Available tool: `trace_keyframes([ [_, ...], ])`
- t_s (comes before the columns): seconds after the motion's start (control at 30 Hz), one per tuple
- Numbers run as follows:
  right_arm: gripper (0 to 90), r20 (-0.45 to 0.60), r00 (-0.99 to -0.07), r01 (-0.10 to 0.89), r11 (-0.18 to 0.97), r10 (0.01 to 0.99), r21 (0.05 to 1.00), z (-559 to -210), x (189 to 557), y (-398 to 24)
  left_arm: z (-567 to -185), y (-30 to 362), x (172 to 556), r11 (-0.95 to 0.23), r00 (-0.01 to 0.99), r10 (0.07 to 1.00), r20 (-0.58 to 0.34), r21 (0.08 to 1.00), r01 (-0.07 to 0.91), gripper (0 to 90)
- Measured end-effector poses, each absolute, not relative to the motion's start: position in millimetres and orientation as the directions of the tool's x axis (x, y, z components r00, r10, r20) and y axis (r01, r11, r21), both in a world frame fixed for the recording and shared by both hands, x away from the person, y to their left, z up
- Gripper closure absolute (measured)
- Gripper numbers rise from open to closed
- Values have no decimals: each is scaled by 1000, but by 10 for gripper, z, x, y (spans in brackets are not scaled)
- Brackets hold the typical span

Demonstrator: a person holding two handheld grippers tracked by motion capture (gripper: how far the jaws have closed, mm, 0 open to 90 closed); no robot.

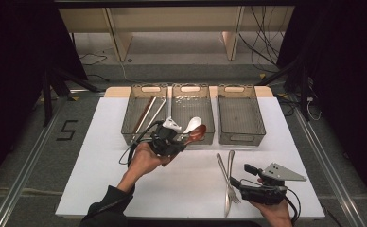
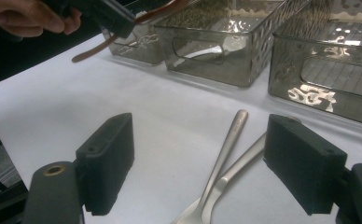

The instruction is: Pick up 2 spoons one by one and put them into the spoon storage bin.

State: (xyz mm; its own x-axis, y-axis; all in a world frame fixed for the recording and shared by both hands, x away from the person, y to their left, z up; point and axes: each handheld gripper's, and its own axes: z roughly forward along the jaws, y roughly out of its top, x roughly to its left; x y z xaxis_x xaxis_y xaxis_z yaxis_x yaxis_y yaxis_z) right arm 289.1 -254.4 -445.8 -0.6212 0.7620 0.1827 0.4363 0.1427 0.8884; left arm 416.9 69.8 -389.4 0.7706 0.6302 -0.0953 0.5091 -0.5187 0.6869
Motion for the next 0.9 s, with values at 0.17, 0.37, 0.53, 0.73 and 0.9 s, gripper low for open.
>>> trace_keyframes([
  [0.17,253,184,-622,438,144,761,887,-4457,2890,-2549,-3806,732,4325,-493,749,656,-94,698,520,812],
  [0.37,252,184,-622,437,143,761,888,-4456,2889,-2547,-3724,767,4475,-470,729,677,-96,706,529,812],
  [0.53,252,184,-622,437,143,761,888,-4456,2889,-2548,-3700,769,4539,-458,719,688,-96,712,533,812],
  [0.73,253,181,-624,435,145,760,889,-4455,2889,-2547,-3694,755,4626,-445,708,699,-97,716,538,812],
  [0.9,252,184,-623,437,143,760,888,-4454,2888,-2547,-3679,748,4726,-421,693,712,-111,722,549,812],
])
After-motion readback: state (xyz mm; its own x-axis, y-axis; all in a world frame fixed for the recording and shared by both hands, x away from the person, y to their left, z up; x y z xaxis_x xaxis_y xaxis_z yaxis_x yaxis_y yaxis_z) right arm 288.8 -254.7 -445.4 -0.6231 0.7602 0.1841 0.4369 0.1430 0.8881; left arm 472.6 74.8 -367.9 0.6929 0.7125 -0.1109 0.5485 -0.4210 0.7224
